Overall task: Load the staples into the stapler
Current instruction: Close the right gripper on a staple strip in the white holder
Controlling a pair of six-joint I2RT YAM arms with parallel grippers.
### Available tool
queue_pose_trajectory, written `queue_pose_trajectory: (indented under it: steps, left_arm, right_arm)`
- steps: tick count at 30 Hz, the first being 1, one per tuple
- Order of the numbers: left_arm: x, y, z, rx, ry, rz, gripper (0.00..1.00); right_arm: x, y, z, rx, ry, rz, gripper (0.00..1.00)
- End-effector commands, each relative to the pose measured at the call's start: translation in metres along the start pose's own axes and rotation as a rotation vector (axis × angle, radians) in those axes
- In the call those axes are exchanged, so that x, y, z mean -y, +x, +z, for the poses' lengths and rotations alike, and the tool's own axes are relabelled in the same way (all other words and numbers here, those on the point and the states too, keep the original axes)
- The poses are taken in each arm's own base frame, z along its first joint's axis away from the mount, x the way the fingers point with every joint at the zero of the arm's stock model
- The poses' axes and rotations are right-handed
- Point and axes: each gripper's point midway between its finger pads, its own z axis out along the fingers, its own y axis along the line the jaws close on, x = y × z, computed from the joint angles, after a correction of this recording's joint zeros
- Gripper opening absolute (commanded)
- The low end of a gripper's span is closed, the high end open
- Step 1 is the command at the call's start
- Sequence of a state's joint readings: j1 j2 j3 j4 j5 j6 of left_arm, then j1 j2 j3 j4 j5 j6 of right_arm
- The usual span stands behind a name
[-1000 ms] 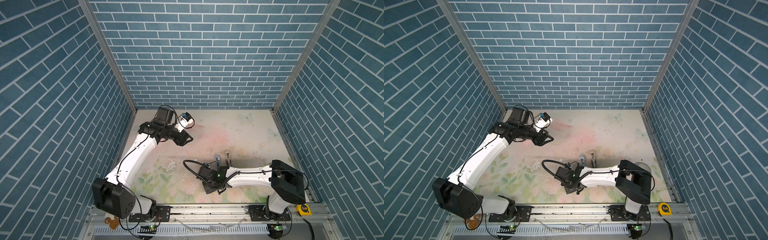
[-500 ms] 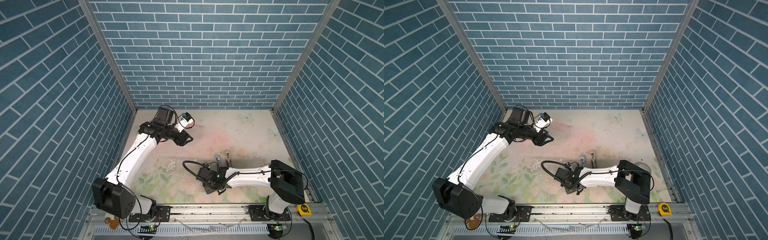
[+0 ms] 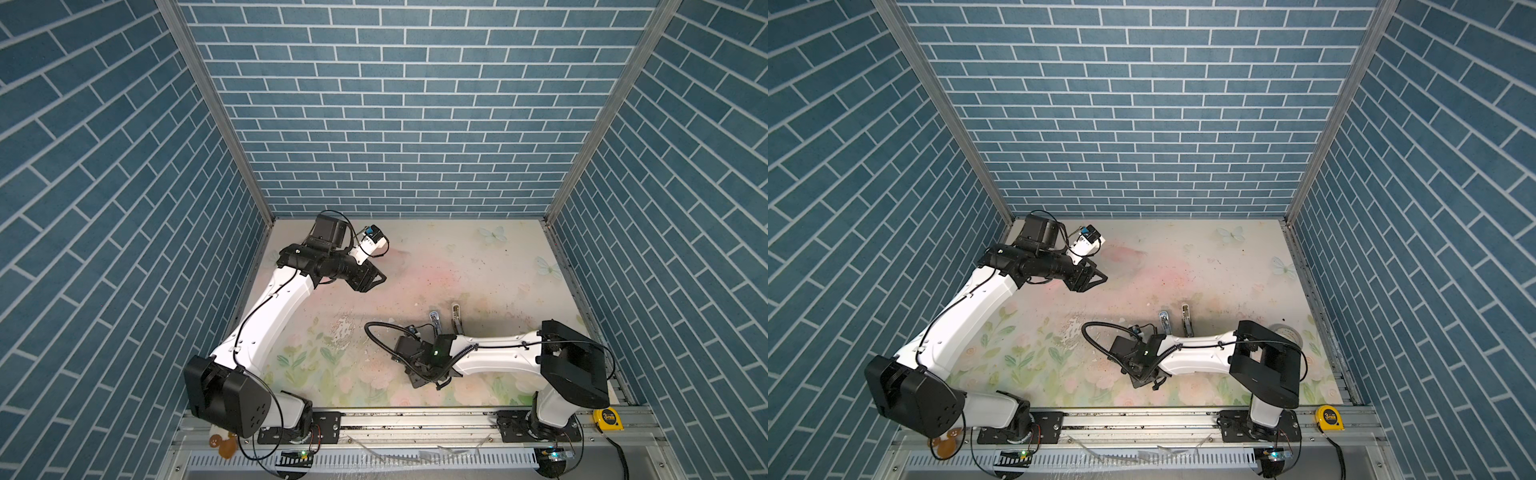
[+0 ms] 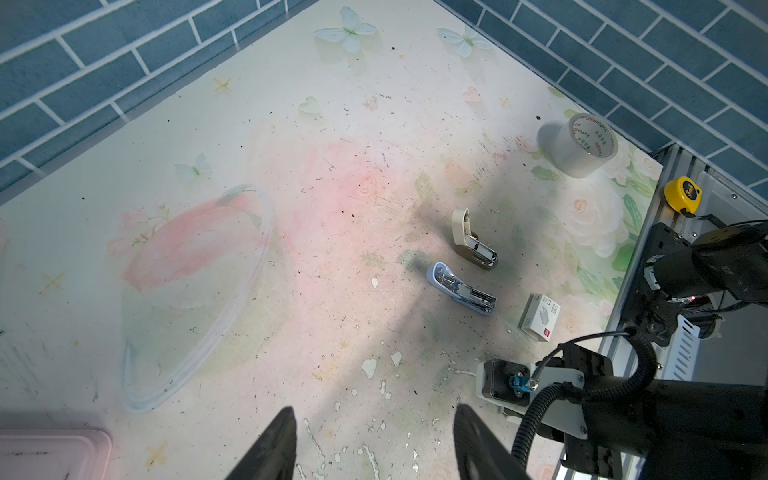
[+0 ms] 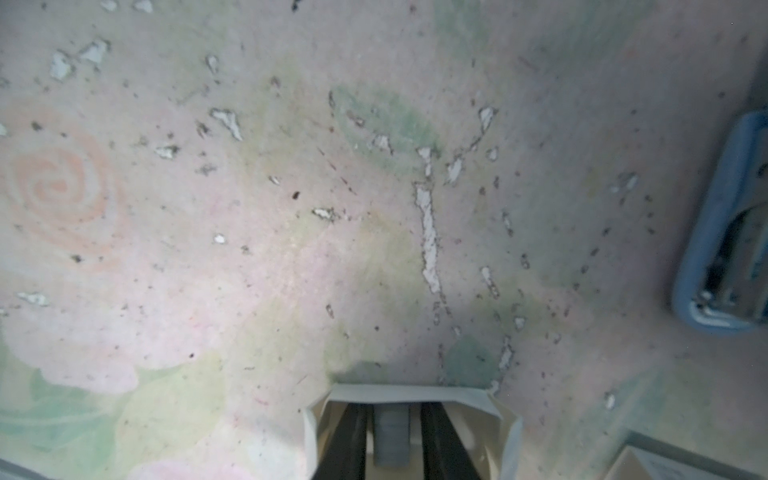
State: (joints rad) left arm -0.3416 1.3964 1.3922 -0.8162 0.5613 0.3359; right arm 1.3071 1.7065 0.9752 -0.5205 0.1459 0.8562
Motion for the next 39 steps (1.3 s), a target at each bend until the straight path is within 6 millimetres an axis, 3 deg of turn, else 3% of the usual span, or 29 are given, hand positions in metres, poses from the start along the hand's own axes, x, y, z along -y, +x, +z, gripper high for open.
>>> queue_pose_trajectory:
  steps: [1, 18, 28, 39]
  left_arm:
    - [0.002, 0.001, -0.004, 0.007, -0.007, 0.003, 0.62]
    - [0.002, 0.001, -0.004, 0.01, -0.005, 0.001, 0.62]
    - [0.002, 0.001, -0.004, 0.011, -0.005, 0.001, 0.62]
    - [0.002, 0.0, -0.004, 0.01, -0.006, 0.001, 0.62]
  right_arm:
    - [0.006, 0.001, 0.001, -0.006, 0.049, -0.008, 0.25]
    - [0.006, 0.002, 0.01, -0.017, 0.06, -0.014, 0.24]
    - [0.01, 0.004, 0.014, -0.023, 0.082, -0.018, 0.11]
    - [0.011, -0.006, -0.004, 0.034, 0.073, -0.015, 0.04]
